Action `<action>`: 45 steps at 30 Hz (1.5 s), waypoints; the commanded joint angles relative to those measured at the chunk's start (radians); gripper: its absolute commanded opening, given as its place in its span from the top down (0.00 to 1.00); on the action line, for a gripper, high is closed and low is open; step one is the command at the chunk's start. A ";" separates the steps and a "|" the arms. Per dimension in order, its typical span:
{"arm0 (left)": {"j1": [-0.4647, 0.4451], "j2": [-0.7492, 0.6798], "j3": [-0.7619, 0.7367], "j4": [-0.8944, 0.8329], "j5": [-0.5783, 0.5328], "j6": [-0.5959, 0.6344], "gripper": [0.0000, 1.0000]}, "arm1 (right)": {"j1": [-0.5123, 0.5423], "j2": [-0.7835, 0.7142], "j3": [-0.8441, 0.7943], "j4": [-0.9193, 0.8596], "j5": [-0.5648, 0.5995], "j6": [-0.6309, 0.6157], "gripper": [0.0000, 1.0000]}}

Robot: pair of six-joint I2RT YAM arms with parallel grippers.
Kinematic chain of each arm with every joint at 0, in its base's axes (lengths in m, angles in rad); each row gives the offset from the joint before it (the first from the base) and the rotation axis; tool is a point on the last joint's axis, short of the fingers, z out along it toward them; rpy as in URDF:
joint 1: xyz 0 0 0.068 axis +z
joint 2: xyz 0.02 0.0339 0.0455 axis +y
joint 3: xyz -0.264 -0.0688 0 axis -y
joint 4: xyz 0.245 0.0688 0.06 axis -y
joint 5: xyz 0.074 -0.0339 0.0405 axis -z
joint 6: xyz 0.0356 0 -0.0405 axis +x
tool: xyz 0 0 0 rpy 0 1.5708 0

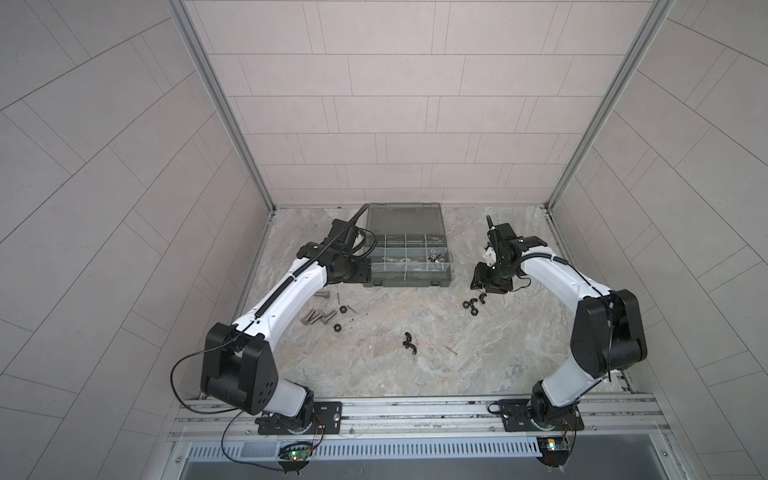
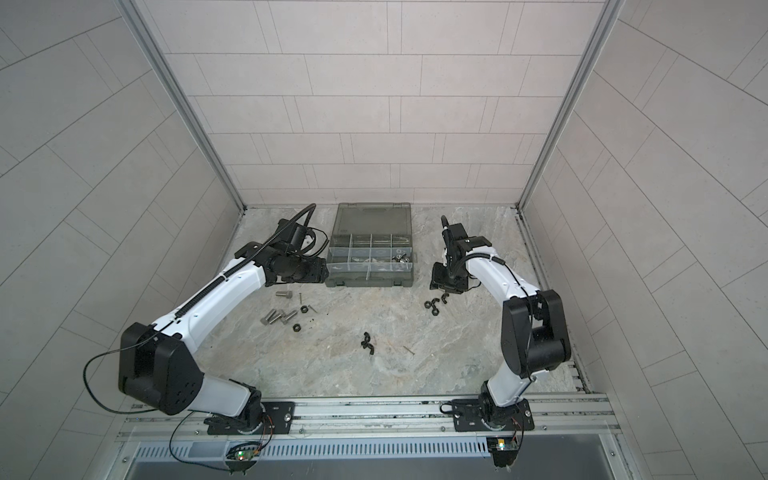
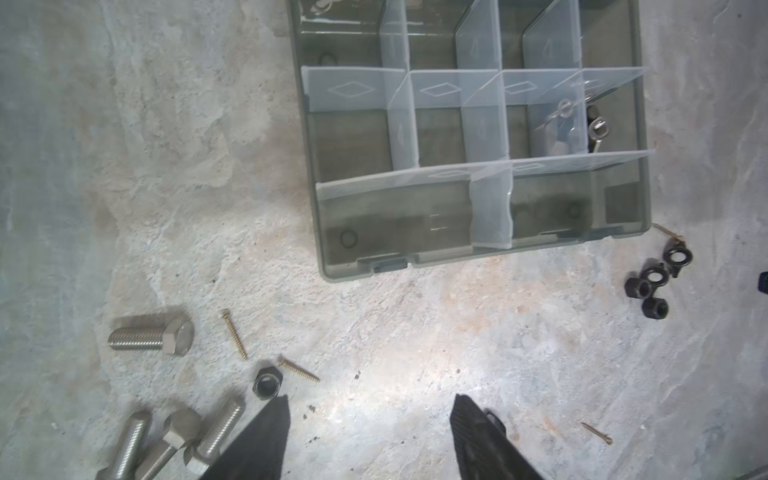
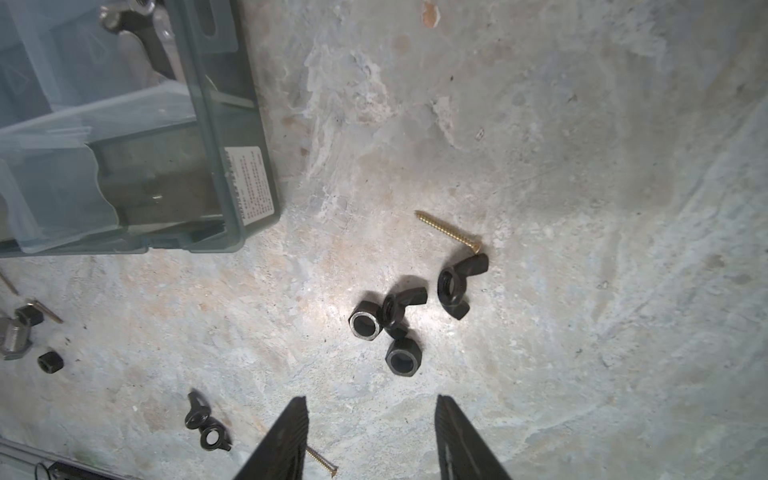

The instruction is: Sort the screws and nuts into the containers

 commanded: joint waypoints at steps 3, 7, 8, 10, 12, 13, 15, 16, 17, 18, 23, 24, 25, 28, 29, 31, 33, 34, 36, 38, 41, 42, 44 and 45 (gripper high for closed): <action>0.021 -0.067 -0.034 0.002 -0.043 0.008 0.32 | -0.003 0.042 0.017 0.014 0.001 0.050 0.56; 0.026 -0.069 -0.034 -0.008 -0.060 0.010 0.32 | -0.002 0.076 0.009 0.022 -0.014 0.077 0.58; 0.026 -0.067 -0.033 -0.009 -0.062 0.014 0.32 | 0.000 0.080 0.004 0.022 -0.013 0.084 0.59; 0.028 -0.059 -0.023 -0.011 -0.058 0.020 0.32 | 0.001 0.088 -0.005 0.027 -0.012 0.093 0.60; 0.029 -0.049 -0.012 -0.013 -0.050 0.024 0.32 | 0.004 0.092 -0.013 0.029 -0.005 0.103 0.61; 0.030 -0.043 -0.006 -0.014 -0.047 0.027 0.32 | 0.003 0.095 -0.016 0.032 -0.005 0.106 0.61; 0.030 -0.031 0.006 -0.017 -0.042 0.029 0.32 | 0.006 0.101 -0.021 0.037 -0.003 0.113 0.62; 0.030 -0.021 0.016 -0.021 -0.039 0.030 0.32 | 0.007 0.105 -0.024 0.041 -0.005 0.116 0.62; 0.029 -0.015 0.023 -0.026 -0.039 0.034 0.32 | 0.008 0.107 -0.028 0.047 -0.008 0.121 0.63; 0.030 -0.007 0.032 -0.032 -0.039 0.035 0.32 | 0.008 0.112 -0.034 0.053 -0.006 0.127 0.64; 0.030 0.030 0.073 -0.061 -0.027 0.050 0.32 | 0.010 0.133 -0.065 0.088 -0.002 0.147 0.66; 0.030 0.036 0.079 -0.067 -0.024 0.053 0.32 | 0.011 0.136 -0.067 0.091 -0.001 0.149 0.66; 0.030 0.039 0.085 -0.072 -0.025 0.054 0.32 | 0.012 0.141 -0.070 0.095 0.004 0.153 0.66; 0.030 0.045 0.097 -0.080 -0.024 0.060 0.32 | 0.011 0.150 -0.077 0.113 0.012 0.162 0.67; 0.030 0.045 0.101 -0.083 -0.024 0.062 0.32 | 0.012 0.153 -0.080 0.118 0.013 0.166 0.67; 0.030 0.048 0.109 -0.091 -0.027 0.066 0.32 | 0.012 0.162 -0.084 0.132 0.011 0.171 0.67; 0.031 0.048 0.116 -0.100 -0.030 0.070 0.32 | 0.011 0.171 -0.085 0.140 0.011 0.176 0.68; 0.031 0.047 0.120 -0.105 -0.032 0.073 0.32 | 0.011 0.176 -0.086 0.145 0.009 0.179 0.68; 0.031 0.048 0.126 -0.113 -0.035 0.076 0.32 | 0.011 0.185 -0.089 0.153 0.009 0.184 0.70; 0.032 0.046 0.128 -0.121 -0.036 0.080 0.32 | 0.011 0.193 -0.089 0.157 0.012 0.187 0.72; 0.032 0.044 0.134 -0.131 -0.040 0.084 0.33 | 0.012 0.204 -0.088 0.157 0.017 0.190 0.74; 0.031 0.042 0.134 -0.132 -0.041 0.085 0.33 | 0.012 0.208 -0.089 0.159 0.018 0.192 0.74; 0.032 0.038 0.132 -0.136 -0.043 0.085 0.33 | 0.013 0.212 -0.091 0.159 0.018 0.195 0.76; 0.032 0.036 0.131 -0.138 -0.045 0.086 0.33 | 0.013 0.214 -0.093 0.159 0.019 0.196 0.78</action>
